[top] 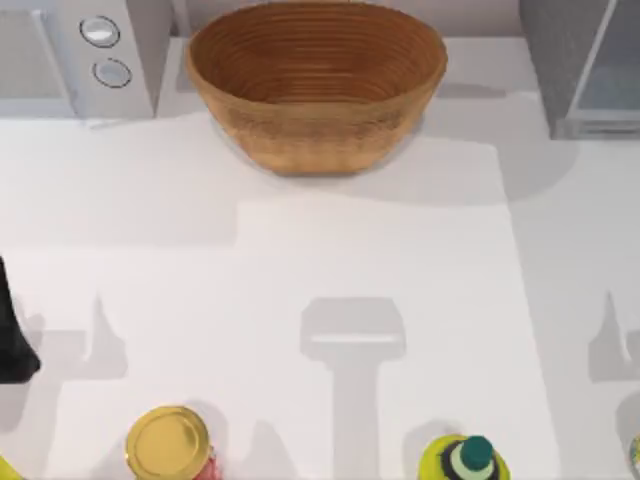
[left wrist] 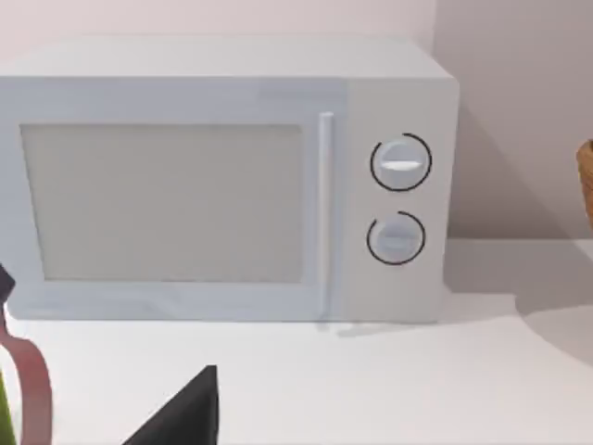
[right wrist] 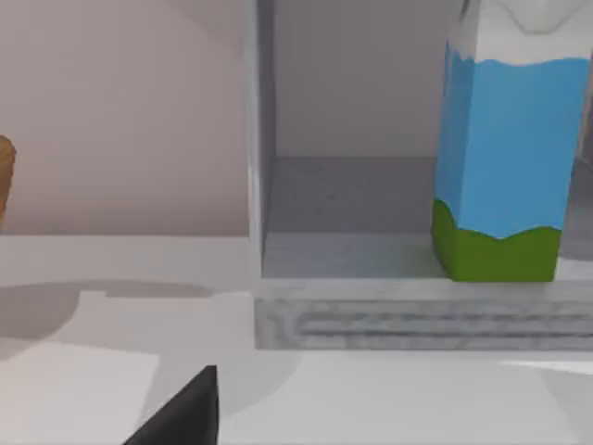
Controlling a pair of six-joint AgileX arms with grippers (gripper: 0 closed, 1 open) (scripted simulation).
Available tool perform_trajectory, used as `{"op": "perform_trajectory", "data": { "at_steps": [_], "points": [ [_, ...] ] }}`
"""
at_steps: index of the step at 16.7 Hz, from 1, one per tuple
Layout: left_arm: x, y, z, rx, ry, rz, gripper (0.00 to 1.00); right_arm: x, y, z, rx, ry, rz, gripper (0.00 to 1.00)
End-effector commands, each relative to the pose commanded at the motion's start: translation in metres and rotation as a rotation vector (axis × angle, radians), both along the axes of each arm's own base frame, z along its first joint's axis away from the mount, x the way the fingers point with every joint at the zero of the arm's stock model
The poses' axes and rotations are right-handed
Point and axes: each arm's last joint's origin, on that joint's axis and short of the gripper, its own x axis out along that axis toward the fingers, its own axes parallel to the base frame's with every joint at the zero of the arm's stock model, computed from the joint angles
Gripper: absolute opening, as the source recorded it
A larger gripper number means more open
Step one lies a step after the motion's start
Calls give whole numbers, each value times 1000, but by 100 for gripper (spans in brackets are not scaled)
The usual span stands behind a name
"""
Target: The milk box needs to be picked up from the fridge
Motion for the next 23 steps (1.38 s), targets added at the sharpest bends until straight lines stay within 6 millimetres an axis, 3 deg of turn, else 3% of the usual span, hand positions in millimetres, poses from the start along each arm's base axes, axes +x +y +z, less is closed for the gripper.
{"op": "perform_trajectory", "data": {
  "at_steps": [6, 12, 18, 23],
  "points": [
    [0, 0, 0, 0, 0, 0, 100, 6, -3, 8, -1, -18, 2, 100],
    [0, 0, 0, 0, 0, 0, 100, 37, -20, 21, -7, -37, -3, 100],
    [0, 0, 0, 0, 0, 0, 100, 78, -54, -7, 15, 38, -4, 100],
    [0, 0, 0, 0, 0, 0, 100, 93, -82, -34, 21, 40, -2, 100]
  ]
}}
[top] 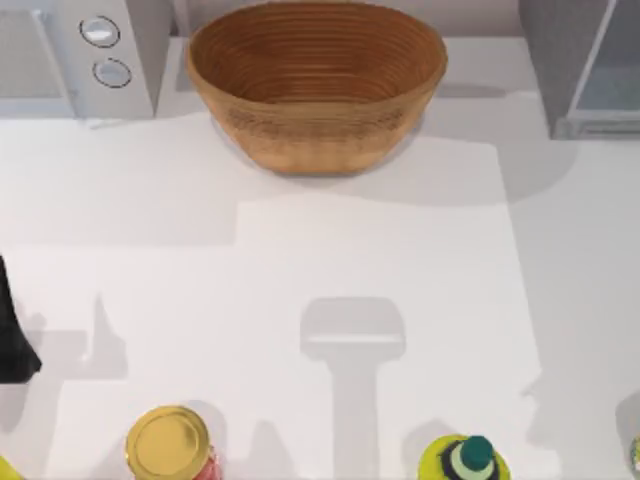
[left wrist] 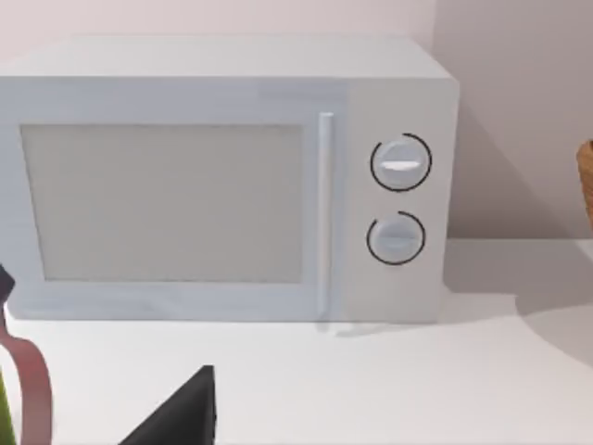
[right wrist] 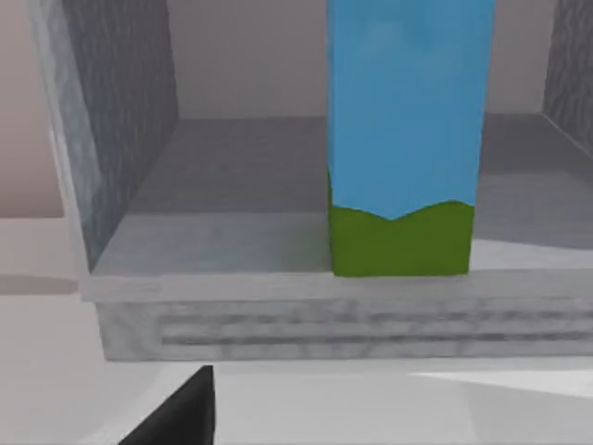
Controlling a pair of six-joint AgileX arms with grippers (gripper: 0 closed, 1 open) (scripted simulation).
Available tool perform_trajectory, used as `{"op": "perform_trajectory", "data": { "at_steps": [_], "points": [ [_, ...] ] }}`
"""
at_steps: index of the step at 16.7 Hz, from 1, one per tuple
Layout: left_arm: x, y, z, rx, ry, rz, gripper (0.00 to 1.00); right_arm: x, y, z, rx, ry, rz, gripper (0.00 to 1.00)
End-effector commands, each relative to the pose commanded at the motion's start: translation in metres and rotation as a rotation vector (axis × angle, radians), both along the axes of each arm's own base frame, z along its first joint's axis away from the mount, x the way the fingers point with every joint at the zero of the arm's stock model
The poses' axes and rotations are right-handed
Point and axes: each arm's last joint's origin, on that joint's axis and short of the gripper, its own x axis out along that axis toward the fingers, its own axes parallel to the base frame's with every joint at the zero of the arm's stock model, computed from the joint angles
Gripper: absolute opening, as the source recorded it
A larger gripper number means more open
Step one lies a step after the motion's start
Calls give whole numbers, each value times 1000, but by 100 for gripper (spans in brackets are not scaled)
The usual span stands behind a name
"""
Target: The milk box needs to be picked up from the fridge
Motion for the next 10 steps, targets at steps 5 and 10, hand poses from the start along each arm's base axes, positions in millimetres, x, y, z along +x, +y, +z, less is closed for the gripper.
{"op": "perform_trajectory", "data": {
  "at_steps": [5, 10],
  "points": [
    [0, 0, 0, 0, 0, 0, 100, 5, -17, -15, -19, -36, 2, 100],
    [0, 0, 0, 0, 0, 0, 100, 6, -19, -16, -21, -40, 2, 100]
  ]
}}
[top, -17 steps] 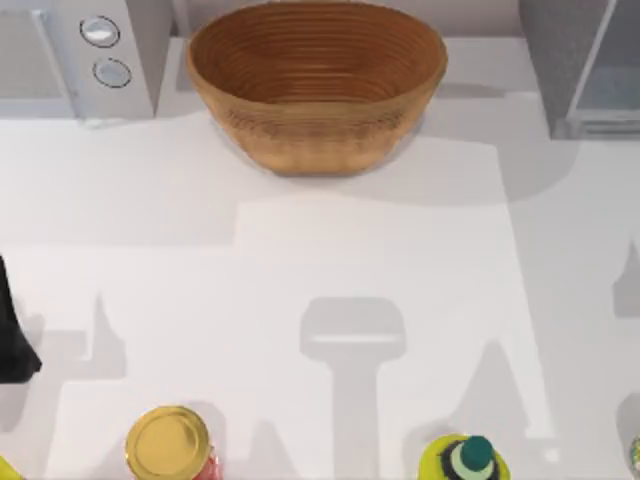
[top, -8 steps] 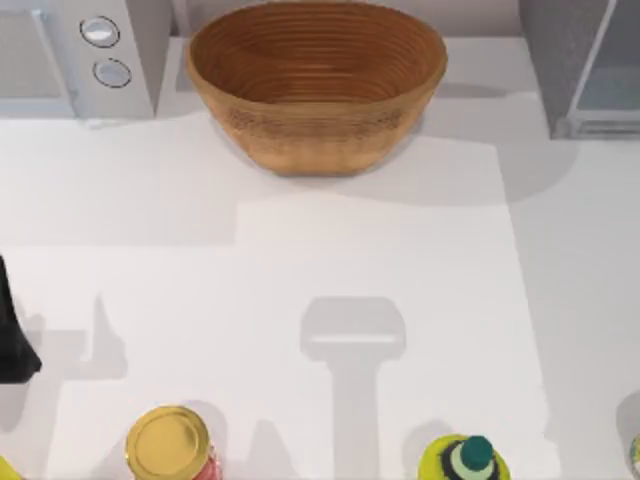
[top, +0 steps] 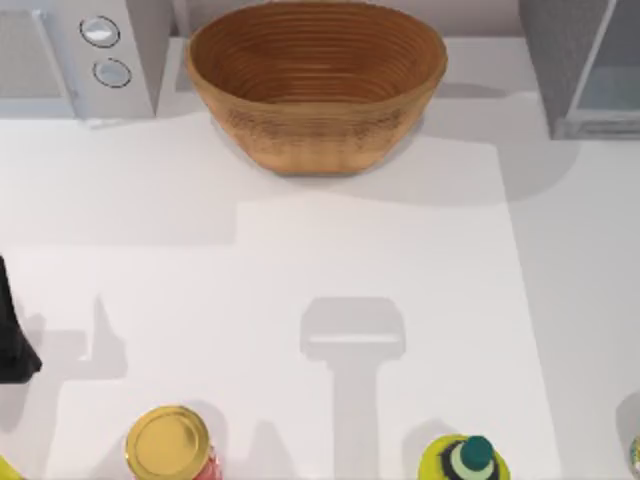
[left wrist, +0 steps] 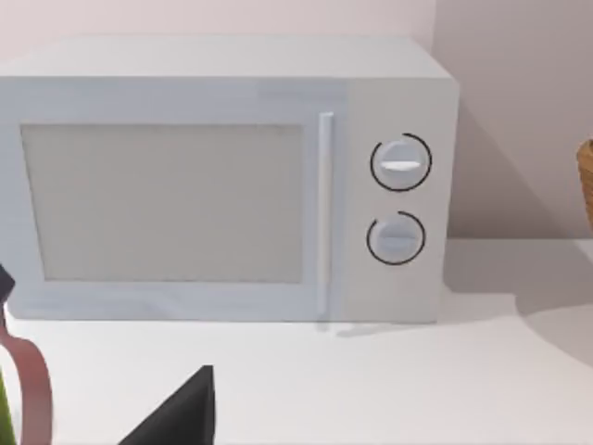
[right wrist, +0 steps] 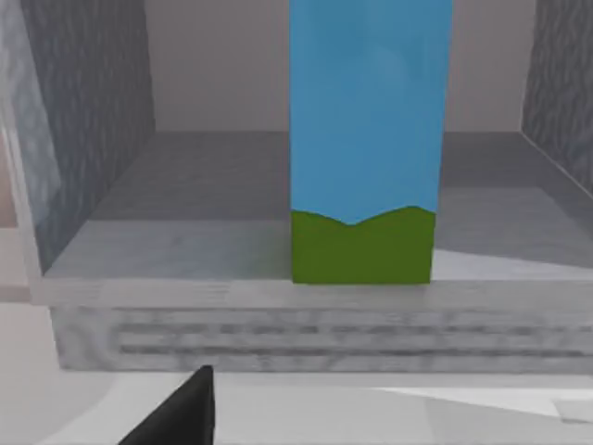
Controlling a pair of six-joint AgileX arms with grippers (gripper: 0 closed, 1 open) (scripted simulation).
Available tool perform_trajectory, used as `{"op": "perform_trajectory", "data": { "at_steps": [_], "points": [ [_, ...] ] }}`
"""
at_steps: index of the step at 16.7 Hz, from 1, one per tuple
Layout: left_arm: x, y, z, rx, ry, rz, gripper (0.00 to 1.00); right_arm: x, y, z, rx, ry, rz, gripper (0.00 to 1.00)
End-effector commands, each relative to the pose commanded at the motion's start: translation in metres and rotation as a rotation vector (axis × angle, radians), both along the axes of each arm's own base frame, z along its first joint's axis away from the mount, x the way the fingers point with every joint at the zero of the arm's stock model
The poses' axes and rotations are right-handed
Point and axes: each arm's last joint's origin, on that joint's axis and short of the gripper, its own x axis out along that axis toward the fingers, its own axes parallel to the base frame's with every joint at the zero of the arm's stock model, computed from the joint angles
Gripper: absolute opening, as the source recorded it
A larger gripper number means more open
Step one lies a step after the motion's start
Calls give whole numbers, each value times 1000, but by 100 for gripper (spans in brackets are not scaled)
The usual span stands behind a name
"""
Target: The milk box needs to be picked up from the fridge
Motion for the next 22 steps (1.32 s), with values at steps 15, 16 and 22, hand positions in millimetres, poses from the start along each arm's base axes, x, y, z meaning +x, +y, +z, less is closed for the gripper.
{"op": "perform_trajectory", "data": {
  "at_steps": [15, 16, 22],
  "points": [
    [0, 0, 0, 0, 0, 0, 100, 170, 0, 6, -3, -6, -8, 100],
    [0, 0, 0, 0, 0, 0, 100, 177, 4, 7, -3, -3, -9, 100],
    [0, 0, 0, 0, 0, 0, 100, 182, 5, 9, -4, -5, -13, 100]
  ]
}}
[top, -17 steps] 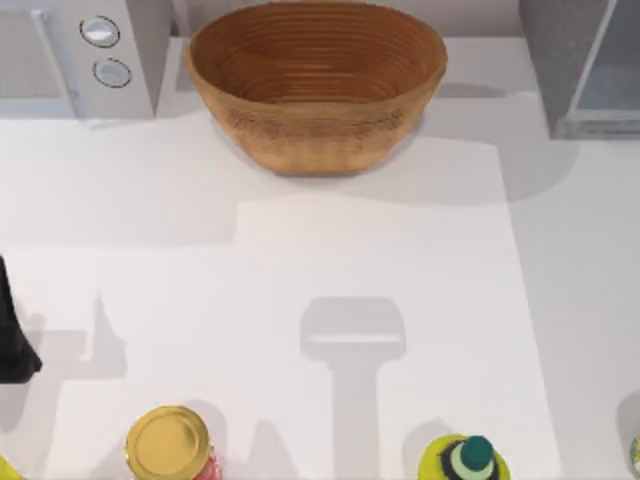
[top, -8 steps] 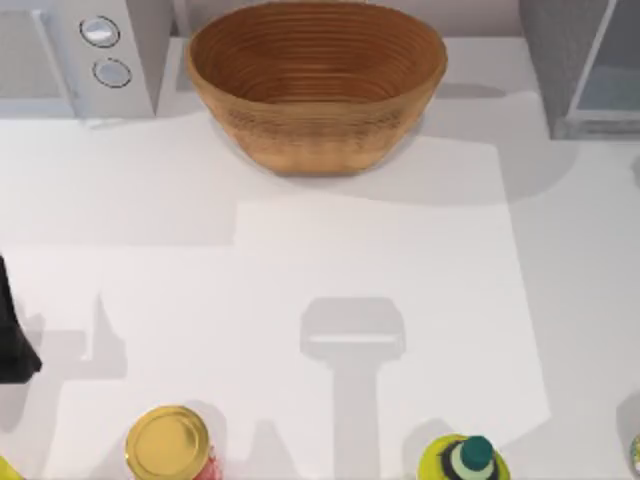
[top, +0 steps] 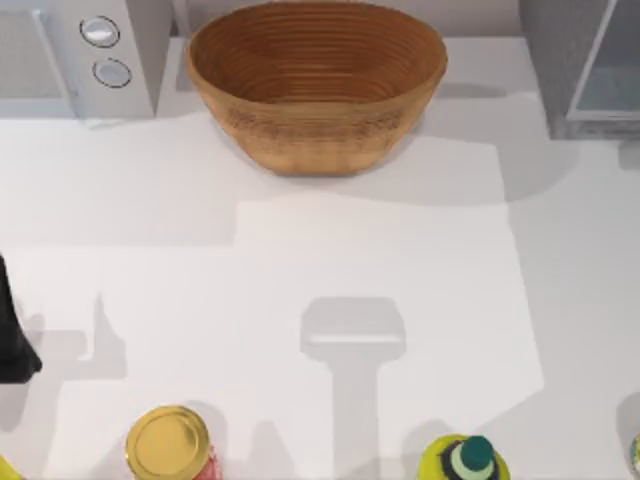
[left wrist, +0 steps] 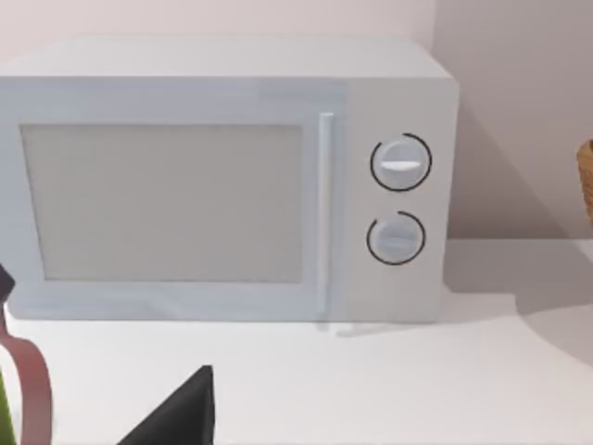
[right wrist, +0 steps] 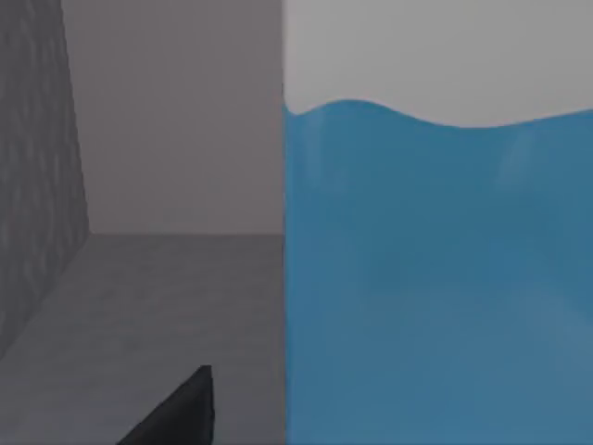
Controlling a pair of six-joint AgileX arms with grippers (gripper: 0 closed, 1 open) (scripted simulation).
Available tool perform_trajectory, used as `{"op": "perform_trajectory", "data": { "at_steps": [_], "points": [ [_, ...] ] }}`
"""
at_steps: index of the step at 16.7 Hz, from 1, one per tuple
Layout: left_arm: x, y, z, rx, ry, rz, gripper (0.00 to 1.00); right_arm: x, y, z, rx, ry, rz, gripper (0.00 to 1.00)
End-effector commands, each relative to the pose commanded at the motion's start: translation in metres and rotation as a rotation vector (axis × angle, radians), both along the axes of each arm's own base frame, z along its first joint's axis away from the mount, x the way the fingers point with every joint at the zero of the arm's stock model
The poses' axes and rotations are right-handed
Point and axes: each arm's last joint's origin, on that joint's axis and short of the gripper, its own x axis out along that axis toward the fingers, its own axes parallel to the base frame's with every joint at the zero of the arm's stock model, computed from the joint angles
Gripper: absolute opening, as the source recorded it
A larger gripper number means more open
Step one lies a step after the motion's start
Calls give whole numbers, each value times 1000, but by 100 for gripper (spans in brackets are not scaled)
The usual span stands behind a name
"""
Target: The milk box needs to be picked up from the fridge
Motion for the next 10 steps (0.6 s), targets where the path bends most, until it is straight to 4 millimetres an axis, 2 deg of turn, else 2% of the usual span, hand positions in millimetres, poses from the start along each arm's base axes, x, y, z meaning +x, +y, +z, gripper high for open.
{"op": "perform_trajectory", "data": {
  "at_steps": [3, 8, 10],
  "points": [
    [0, 0, 0, 0, 0, 0, 100, 9, 0, -3, 2, 9, 3, 100],
    [0, 0, 0, 0, 0, 0, 100, 52, 0, -1, 0, -2, 3, 100],
    [0, 0, 0, 0, 0, 0, 100, 60, 1, -1, 1, 4, 3, 100]
  ]
}}
